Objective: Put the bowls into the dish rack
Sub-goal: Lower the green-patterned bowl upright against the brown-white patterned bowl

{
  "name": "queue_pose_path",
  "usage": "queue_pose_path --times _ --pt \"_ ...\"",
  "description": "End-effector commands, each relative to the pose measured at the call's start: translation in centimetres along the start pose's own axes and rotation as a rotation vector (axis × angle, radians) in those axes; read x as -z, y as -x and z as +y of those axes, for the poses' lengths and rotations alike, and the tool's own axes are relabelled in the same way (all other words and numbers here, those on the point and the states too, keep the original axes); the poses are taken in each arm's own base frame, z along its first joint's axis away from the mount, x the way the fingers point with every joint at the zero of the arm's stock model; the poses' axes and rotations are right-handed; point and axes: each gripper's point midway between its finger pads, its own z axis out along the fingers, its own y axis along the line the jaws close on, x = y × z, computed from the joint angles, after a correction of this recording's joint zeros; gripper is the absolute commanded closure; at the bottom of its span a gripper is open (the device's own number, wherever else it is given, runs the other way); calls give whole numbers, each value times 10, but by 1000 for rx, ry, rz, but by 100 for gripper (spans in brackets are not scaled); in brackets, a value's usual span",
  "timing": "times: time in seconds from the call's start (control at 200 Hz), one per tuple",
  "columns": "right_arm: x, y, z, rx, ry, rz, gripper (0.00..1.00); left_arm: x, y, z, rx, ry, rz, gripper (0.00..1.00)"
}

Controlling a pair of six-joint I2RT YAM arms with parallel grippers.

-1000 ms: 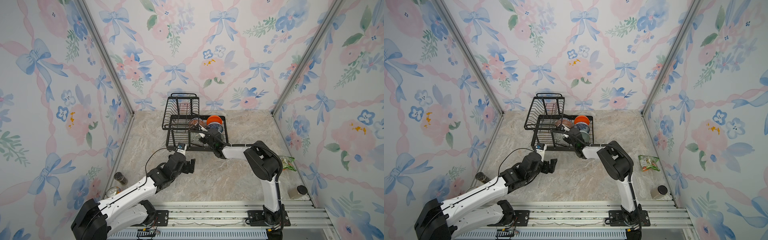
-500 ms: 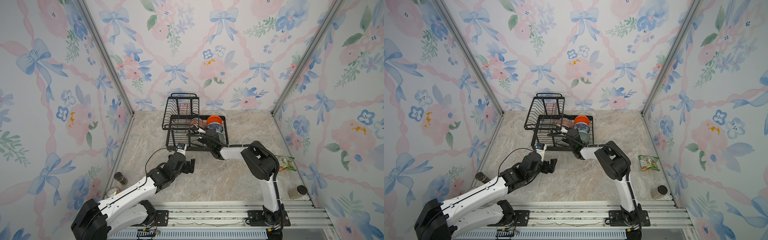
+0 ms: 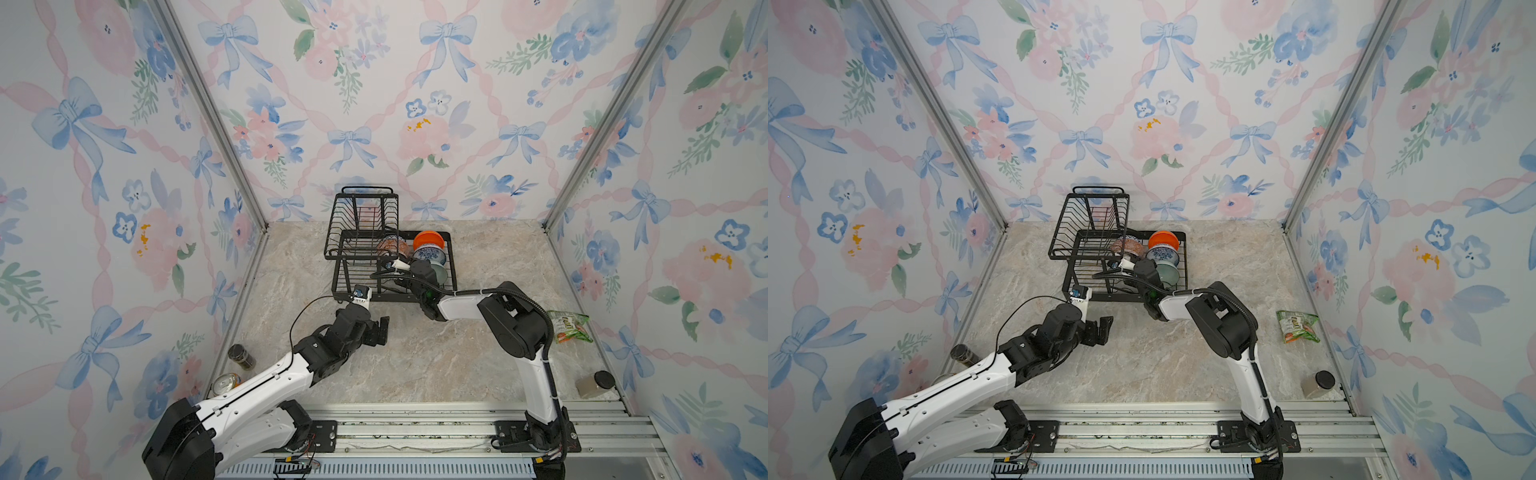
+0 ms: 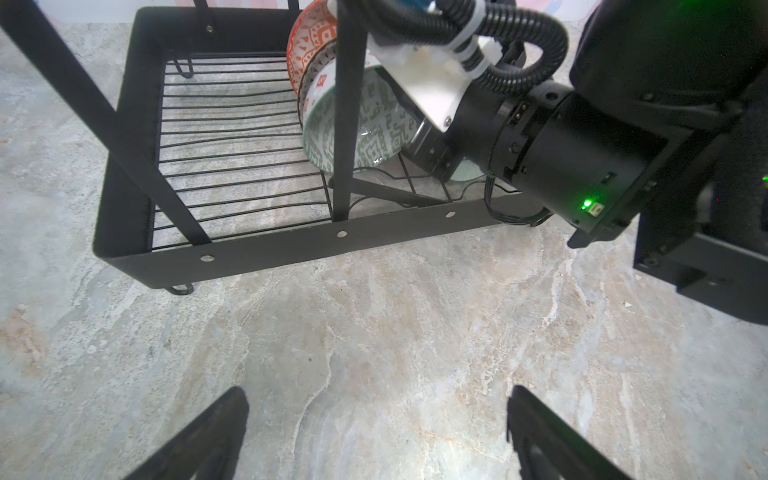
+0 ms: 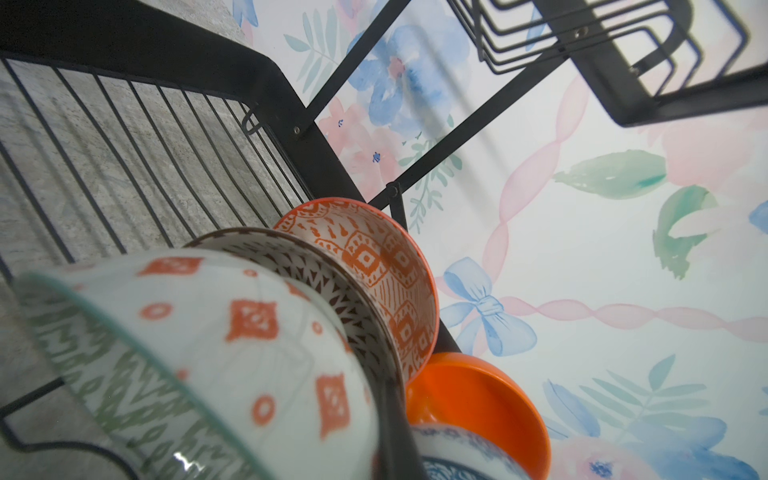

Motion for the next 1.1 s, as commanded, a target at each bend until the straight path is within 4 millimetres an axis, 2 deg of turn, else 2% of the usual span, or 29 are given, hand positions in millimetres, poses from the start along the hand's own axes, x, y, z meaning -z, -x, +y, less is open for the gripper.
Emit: queue_pose_path --times 0.0,0.35,0.685,1.095 --pt "5 5 -8 -18 1 -14 100 2 -4 3 -11 3 14 2" --pt "8 2 -4 -22 49 15 100 2 -4 4 -14 3 16 2" --pt "9 0 -8 -55 67 51 100 3 -1 3 -18 -1 11 2" --pt "7 13 -11 -69 112 27 100 4 -1 4 -23 4 10 2"
